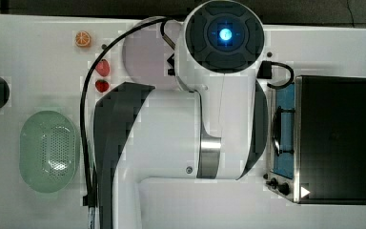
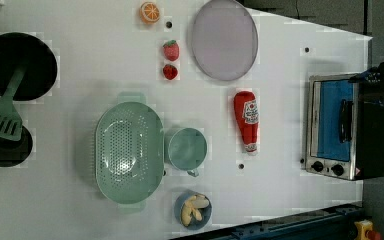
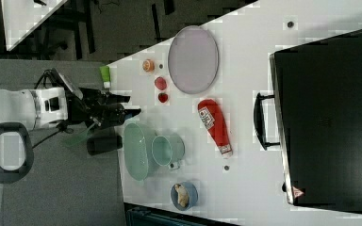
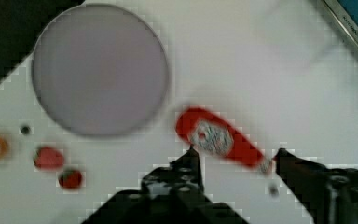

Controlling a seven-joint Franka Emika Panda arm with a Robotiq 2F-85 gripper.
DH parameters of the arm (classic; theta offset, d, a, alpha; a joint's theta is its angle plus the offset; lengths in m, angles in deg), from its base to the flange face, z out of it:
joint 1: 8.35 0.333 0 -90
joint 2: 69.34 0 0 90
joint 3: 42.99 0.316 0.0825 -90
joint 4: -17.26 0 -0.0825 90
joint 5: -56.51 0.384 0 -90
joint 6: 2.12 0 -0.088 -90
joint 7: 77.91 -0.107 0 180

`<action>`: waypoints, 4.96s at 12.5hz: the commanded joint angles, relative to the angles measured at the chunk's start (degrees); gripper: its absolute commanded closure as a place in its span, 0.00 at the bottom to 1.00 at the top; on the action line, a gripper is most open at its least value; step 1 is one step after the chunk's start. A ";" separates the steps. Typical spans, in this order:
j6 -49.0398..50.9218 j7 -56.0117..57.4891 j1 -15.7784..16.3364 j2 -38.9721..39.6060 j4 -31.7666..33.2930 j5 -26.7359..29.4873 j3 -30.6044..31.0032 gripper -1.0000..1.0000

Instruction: Pick Ketchup from the table and place it in strainer.

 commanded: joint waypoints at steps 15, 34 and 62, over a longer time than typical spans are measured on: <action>-12.50 54.34 -4.99 -0.40 14.95 1.46 4.91 0.00; -50.83 56.54 -3.43 19.66 32.90 -4.18 6.35 0.00; -22.84 7.12 -0.50 0.50 21.58 3.38 35.29 0.39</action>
